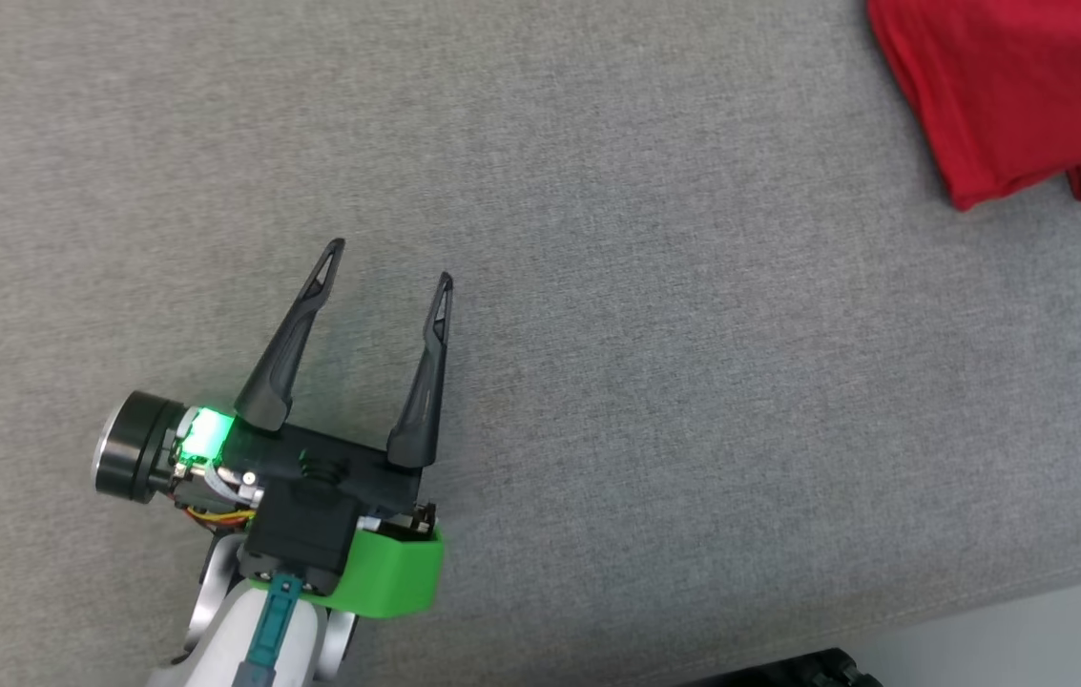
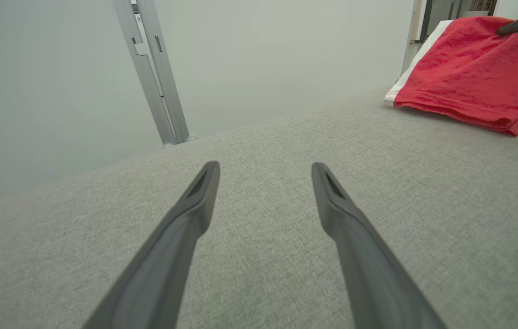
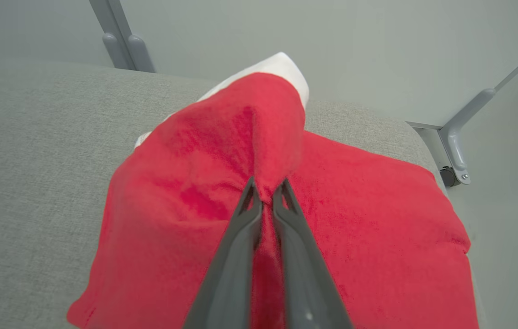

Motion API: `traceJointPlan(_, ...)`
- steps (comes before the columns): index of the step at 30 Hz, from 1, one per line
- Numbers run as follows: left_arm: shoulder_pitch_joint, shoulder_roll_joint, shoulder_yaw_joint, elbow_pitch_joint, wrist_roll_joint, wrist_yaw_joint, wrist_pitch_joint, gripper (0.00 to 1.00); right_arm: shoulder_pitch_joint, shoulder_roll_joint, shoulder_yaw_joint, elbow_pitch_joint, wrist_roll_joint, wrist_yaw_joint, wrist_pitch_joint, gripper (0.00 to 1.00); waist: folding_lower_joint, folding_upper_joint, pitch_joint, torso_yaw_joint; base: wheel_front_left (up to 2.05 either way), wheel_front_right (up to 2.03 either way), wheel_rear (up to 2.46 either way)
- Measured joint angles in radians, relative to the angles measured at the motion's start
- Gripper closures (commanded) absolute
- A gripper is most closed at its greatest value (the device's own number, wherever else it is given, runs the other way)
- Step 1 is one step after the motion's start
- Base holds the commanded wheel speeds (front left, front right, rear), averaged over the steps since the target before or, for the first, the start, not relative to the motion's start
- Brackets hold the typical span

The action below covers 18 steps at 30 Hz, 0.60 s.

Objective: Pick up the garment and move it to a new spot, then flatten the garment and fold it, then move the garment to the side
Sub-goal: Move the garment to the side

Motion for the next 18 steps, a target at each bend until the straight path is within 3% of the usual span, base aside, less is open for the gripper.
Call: traceJointPlan(18,-0.083,0.072,-0.077,-0.048,-0.002,0.048,-0.001,0.00,-0.144,-0.164,0.049,0.064,-0.051,0.001,-0.029,1.00,0.0000,0.0000,0.142,-0.068,0.00,0.00,0.00)
